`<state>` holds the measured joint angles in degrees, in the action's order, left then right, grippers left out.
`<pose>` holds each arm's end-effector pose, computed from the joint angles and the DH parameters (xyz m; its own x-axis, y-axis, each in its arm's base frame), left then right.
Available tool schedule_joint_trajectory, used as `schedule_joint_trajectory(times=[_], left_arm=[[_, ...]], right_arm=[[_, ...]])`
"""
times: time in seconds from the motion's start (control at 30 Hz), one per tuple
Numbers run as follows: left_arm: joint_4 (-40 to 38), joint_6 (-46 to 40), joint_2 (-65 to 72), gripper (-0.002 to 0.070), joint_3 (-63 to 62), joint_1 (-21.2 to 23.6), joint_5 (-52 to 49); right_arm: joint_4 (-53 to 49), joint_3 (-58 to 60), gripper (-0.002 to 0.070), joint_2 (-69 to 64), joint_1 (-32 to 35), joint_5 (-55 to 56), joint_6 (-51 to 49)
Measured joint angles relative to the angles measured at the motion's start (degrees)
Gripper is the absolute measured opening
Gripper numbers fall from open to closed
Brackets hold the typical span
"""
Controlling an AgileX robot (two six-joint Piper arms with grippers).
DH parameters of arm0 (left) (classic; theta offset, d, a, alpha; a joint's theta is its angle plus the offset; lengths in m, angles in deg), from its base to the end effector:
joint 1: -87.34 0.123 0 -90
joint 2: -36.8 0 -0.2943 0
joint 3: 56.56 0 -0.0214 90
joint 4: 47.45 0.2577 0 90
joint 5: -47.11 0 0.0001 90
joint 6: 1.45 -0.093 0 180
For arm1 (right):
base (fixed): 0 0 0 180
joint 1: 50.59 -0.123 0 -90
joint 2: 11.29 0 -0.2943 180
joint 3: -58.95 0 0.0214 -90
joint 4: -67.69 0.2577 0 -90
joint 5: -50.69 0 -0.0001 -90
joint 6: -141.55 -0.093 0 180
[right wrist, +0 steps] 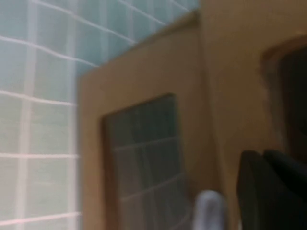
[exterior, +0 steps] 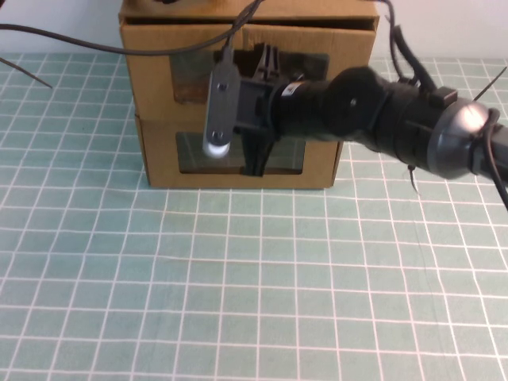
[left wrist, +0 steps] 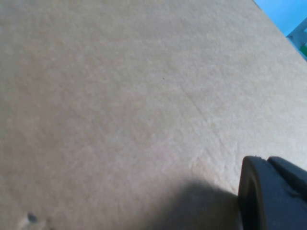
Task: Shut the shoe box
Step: Close the shoe box with your right arm
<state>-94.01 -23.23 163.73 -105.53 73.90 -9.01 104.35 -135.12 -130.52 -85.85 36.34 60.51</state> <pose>0.4597 -0.1675 0.3918 -0.6345 0.0275 -0.7724 0.5843 0.6713 -0.4561 0.3841 0.2885 0.2916 0.4398 -0.7698 -0.4625 -0.6345 0.0982 -0.7667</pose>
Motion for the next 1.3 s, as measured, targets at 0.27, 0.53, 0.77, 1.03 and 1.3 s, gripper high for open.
schedule_joint_trajectory(times=[0.27,0.53,0.77,1.03,1.3], left_arm=[[-0.12,-0.1,0.0,-0.0004,0.0,0.0,0.48],[-0.12,-0.1,0.0,-0.0004,0.0,0.0,0.48],[-0.12,-0.21,0.0,-0.0004,0.0,0.0,0.24],[-0.12,-0.21,0.0,-0.0004,0.0,0.0,0.02],[-0.24,-0.21,0.0,-0.0004,0.0,0.0,0.14]], right_arm=[[2.09,-3.51,-0.0014,-1.93,1.91,0.02,0.0],[2.2,-3.59,-0.0014,-1.7,2.0,-1.91,0.11],[1.5,-0.19,-0.0014,3.23,-0.6,0.56,0.73],[7.5,1.88,-0.0014,4.58,-1.83,9.21,2.17],[12.1,1.16,-0.0014,2.93,-1.63,17.59,2.3]])
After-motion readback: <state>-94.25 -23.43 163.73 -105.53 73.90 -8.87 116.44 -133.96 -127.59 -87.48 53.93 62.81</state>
